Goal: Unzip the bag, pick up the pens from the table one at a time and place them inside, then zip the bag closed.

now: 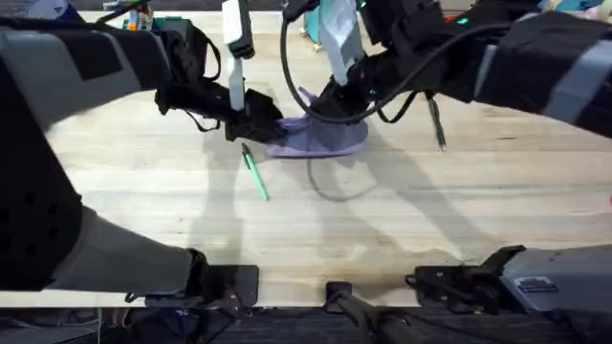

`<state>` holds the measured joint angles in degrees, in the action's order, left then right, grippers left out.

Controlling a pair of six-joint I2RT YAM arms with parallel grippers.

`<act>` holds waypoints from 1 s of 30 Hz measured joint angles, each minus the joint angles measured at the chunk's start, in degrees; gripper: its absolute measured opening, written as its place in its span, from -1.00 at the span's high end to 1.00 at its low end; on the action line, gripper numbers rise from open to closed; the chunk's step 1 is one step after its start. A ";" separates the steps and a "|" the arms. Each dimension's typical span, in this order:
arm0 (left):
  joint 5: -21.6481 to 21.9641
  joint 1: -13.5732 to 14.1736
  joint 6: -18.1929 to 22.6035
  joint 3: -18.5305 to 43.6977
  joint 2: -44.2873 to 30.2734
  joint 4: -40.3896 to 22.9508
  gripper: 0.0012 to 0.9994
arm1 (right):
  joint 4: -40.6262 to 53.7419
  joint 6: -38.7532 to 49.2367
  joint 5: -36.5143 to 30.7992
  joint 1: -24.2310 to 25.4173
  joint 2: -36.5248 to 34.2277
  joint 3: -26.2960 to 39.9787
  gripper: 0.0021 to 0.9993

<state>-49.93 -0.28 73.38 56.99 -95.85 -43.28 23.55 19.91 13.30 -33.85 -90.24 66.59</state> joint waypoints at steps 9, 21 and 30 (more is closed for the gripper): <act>-0.28 -0.01 -0.02 0.00 0.02 -0.01 0.92 | 0.22 -0.01 -0.26 -0.07 1.52 0.00 0.94; -0.22 -0.01 -0.02 0.00 0.01 -0.21 0.92 | -0.85 0.03 -1.73 -2.87 0.69 0.00 0.94; -0.21 -0.01 0.00 0.00 0.00 -0.23 0.92 | -1.88 0.03 -1.73 -4.02 0.22 0.00 0.94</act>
<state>-50.14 -0.30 73.38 56.99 -95.85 -43.51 21.67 19.94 11.57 -37.87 -90.02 66.59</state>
